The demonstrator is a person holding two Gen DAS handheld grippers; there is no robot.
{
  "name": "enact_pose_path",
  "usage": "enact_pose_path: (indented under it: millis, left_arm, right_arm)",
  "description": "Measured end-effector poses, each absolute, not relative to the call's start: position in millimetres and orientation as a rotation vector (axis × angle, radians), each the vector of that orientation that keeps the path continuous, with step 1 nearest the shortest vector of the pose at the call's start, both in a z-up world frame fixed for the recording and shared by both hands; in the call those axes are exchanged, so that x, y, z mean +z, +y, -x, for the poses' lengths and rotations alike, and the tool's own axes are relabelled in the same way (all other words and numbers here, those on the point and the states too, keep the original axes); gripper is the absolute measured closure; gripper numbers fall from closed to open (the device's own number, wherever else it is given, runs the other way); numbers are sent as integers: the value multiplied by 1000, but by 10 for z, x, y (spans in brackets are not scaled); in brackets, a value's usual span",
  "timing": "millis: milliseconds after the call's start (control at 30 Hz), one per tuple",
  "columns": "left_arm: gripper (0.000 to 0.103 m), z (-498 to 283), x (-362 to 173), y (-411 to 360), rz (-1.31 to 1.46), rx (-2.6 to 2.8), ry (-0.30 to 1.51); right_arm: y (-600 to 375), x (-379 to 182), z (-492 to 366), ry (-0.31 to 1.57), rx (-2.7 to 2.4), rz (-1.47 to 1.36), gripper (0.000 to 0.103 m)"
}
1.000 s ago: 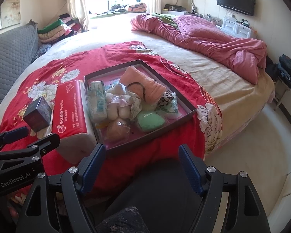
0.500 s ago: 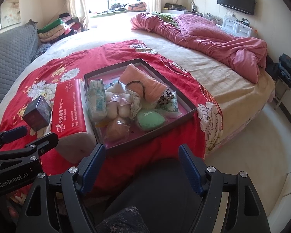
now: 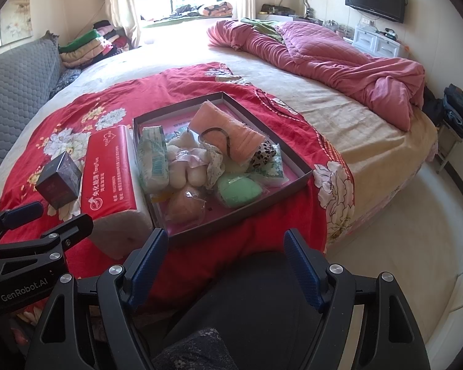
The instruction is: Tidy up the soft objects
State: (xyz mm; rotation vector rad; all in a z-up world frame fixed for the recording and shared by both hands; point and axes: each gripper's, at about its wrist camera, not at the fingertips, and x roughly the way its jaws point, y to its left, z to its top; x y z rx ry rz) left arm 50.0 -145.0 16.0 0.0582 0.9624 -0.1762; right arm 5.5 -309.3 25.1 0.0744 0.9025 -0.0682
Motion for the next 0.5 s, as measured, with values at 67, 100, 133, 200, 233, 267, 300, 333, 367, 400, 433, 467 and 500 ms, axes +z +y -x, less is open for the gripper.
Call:
enact_pose_path:
  millis: [67, 100, 133, 200, 233, 267, 300, 333, 367, 400, 433, 467, 500]
  left_arm:
    - [16, -504, 151, -1449, -59, -177, 962]
    - [16, -504, 145, -1447, -59, -177, 963]
    - [16, -505, 138, -1444, -58, -177, 964]
    - [16, -502, 128, -1442, -61, -180, 962]
    - [16, -501, 125, -1442, -60, -186, 959]
    - [16, -499, 121, -1444, -56, -202, 954]
    - [16, -492, 120, -1445, -49, -219, 951]
    - [16, -484, 117, -1447, -44, -238, 947]
    - [16, -471, 118, -1448, -41, -255, 937]
    - [16, -456, 121, -1438, -38, -261, 925]
    - [16, -443, 129, -1422, -41, -260, 912]
    - [16, -438, 140, -1397, -41, -256, 904]
    - [16, -442, 151, -1343, -33, -249, 897]
  right_arm:
    - [-3096, 251, -58, 902, -68, -74, 25]
    - [-3101, 251, -55, 902, -71, -75, 25]
    - [-3101, 252, -62, 902, -73, -77, 25]
    - [-3103, 250, -67, 902, -73, -76, 25]
    - [-3104, 250, -67, 902, -71, -77, 25]
    - [-3109, 249, -75, 904, -69, -79, 25]
    - [-3116, 250, -80, 903, -67, -79, 25]
    - [-3124, 253, -92, 900, -65, -77, 25]
    - [-3125, 260, -114, 896, -65, -71, 25]
    - [-3122, 278, -124, 886, -65, -61, 25]
    - [-3109, 304, -136, 868, -62, -44, 25]
    - [-3082, 335, -151, 847, -65, -20, 25]
    - [-3050, 375, -173, 826, -65, -1, 25]
